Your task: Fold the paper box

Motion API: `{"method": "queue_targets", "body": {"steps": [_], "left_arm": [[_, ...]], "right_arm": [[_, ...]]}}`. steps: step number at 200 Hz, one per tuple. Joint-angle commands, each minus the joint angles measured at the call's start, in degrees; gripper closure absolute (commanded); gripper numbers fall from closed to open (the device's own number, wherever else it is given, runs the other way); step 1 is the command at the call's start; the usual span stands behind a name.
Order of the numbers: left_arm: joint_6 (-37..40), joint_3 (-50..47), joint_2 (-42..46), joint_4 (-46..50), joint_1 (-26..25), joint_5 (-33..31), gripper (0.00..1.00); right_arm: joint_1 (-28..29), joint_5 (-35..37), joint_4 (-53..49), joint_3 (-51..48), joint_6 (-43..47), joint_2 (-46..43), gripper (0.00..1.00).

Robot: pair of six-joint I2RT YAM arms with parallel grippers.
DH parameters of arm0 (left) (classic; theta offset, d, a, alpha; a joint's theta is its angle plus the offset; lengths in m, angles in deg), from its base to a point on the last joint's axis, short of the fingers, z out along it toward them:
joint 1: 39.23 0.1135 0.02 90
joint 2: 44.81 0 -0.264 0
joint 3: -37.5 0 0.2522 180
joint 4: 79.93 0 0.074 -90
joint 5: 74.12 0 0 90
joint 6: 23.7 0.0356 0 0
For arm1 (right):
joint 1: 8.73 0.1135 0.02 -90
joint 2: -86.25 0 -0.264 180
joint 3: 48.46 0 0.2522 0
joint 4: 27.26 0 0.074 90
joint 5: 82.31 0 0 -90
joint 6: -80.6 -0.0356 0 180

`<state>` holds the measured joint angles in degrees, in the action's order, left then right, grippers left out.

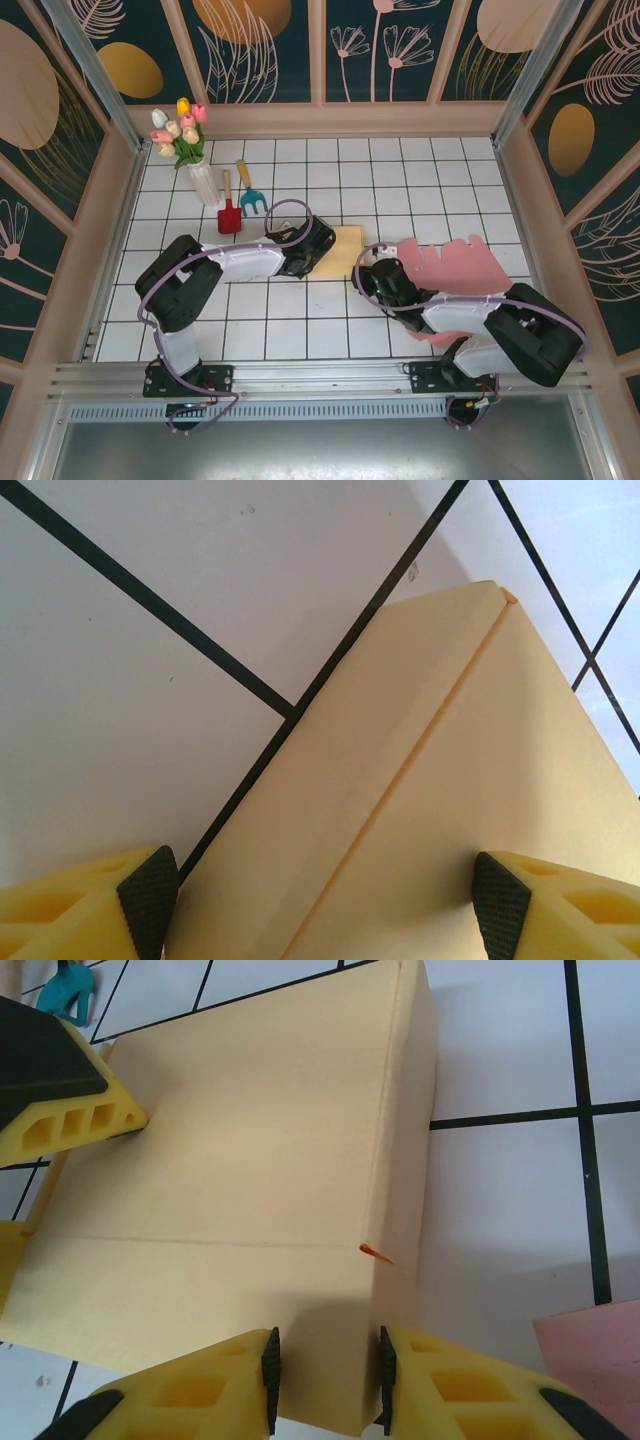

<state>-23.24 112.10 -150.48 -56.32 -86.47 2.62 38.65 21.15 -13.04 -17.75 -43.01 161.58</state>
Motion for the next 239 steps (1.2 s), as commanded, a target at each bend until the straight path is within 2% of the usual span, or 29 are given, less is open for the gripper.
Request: {"method": "queue_targets", "body": {"steps": [1, 44, 80, 239], "left_arm": [[-0.8, -2.5, -4.6, 5.3, 1.0, 1.1, 0.22], [-0.7, -2.7, -4.6, 5.4, 1.2, 1.0, 0.22], [-0.7, -3.1, -4.6, 5.0, 1.3, 1.2, 0.22], [1.3, -3.1, -5.3, 5.7, 1.5, 0.1, 0.23]], "right_arm": [[1.9, -5.7, 0.5, 0.1, -1.3, -1.7, 0.67], [1.9, -6.7, 0.6, 0.2, -1.6, -2.0, 0.67], [2.0, -3.0, 0.0, -0.1, -0.4, -1.1, 0.67], [1.4, 1.5, 10.7, -2.6, 2.6, 9.8, 0.71]]}}
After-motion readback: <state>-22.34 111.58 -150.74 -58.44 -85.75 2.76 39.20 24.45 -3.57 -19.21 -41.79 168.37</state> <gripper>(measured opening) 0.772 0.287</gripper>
